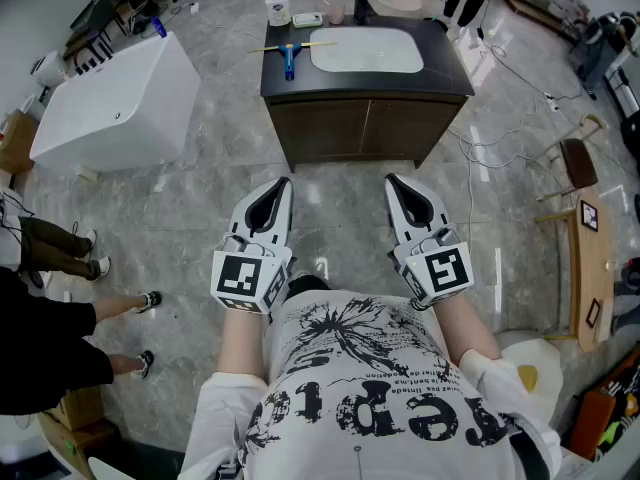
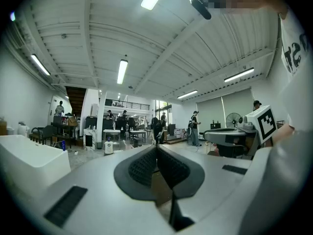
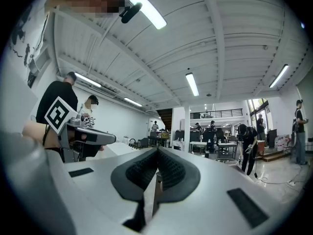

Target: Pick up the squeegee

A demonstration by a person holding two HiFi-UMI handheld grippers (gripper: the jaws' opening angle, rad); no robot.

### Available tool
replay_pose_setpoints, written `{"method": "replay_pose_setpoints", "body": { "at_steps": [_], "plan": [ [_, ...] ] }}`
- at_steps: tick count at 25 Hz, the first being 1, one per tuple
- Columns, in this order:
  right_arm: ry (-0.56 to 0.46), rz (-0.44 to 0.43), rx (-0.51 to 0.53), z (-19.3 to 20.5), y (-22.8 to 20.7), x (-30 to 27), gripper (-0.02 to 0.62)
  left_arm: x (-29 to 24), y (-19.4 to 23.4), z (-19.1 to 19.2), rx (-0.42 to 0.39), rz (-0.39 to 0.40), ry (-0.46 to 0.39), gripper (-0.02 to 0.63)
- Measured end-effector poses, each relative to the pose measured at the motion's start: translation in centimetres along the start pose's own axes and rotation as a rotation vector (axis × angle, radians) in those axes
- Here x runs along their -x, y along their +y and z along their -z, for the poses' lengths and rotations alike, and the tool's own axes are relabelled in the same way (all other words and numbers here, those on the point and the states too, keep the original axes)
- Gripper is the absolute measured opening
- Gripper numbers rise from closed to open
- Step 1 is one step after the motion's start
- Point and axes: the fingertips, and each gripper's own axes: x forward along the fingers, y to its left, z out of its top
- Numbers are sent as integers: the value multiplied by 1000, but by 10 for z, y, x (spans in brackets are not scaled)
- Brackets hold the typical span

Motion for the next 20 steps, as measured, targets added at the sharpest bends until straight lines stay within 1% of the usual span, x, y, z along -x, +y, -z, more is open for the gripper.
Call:
{"method": "replay_pose_setpoints", "body": {
  "at_steps": [6,12,15,16,17,18,19,20],
  "plan": [
    [-4,-9,14,-2,0,3,12,2,-5,-4,-8,-4,-7,14],
    [-5,20,-16,1,-7,10,12,2,-14,-1,-8,7,4,14],
    [-17,28,-34,3,-12,13,14,-1,-18,4,6,7,1,14],
    [-15,26,-40,5,-13,13,14,-3,-20,5,13,6,-7,29],
    [-12,24,-42,8,-15,13,14,-6,-21,6,17,8,-16,161],
    [-9,24,-42,10,-16,13,14,-9,-22,7,14,10,-22,312],
    [-7,26,-44,11,-18,11,14,-11,-22,8,8,10,-23,337],
    [-5,27,-49,13,-20,9,14,-14,-21,9,2,6,-21,338]
  ]
}}
